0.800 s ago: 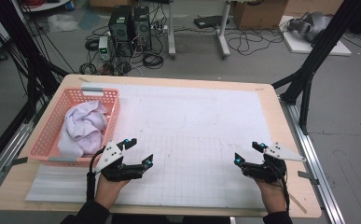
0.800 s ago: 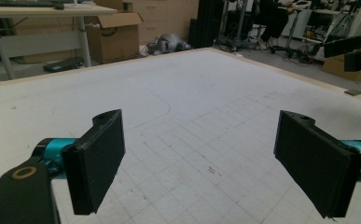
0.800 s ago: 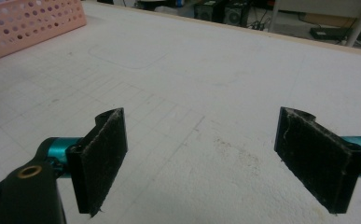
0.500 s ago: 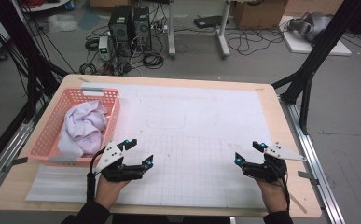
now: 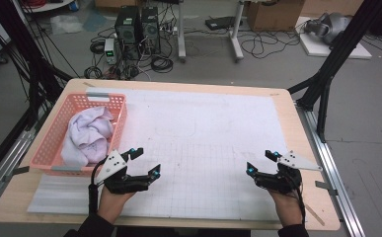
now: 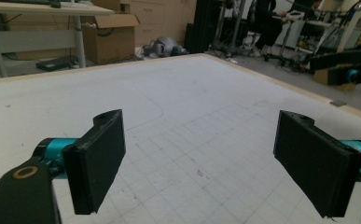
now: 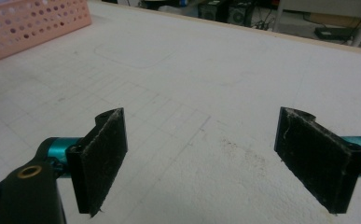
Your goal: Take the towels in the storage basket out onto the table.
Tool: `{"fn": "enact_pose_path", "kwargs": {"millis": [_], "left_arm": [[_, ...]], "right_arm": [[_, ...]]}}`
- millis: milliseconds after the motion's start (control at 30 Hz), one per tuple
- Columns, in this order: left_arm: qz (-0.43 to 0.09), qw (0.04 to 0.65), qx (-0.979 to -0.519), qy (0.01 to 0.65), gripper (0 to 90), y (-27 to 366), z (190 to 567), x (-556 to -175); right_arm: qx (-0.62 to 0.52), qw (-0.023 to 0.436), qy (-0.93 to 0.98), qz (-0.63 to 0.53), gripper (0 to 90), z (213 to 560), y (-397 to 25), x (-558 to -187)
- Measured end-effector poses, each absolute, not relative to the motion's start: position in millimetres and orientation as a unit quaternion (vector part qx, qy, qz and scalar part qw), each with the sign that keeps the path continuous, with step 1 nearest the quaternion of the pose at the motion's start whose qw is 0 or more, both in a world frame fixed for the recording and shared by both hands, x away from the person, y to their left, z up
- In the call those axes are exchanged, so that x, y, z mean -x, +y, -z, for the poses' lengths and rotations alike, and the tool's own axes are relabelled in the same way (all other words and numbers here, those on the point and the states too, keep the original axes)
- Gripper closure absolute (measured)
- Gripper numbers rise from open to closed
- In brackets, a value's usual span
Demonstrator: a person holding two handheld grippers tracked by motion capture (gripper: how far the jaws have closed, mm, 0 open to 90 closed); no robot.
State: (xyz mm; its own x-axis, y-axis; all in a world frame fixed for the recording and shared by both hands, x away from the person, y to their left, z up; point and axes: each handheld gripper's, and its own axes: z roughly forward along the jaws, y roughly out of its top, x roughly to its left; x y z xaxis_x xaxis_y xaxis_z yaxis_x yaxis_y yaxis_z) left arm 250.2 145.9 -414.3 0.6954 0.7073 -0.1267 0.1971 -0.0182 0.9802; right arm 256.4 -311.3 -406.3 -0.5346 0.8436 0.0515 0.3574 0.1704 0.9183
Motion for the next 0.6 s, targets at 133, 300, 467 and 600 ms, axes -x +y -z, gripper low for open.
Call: {"fn": "enact_pose_path", "kwargs": {"millis": [133, 300, 467, 600], "left_arm": [[-0.212, 0.617, -0.686, 0.323, 17.3, 147, 406, -250], [-0.21, 0.615, -0.688, 0.324, 18.2, 156, 392, -251], [-0.217, 0.61, -0.686, 0.331, 17.6, 169, 379, -253], [-0.222, 0.615, -0.677, 0.338, 17.7, 185, 365, -256]], "right_arm": [[-0.412, 0.245, 0.729, -0.488, 15.8, 407, -310, -258], [-0.412, 0.245, 0.729, -0.489, 15.8, 407, -310, -258], [-0.412, 0.242, 0.732, -0.486, 15.8, 408, -307, -258], [-0.41, 0.242, 0.733, -0.485, 15.8, 408, -307, -258]]}}
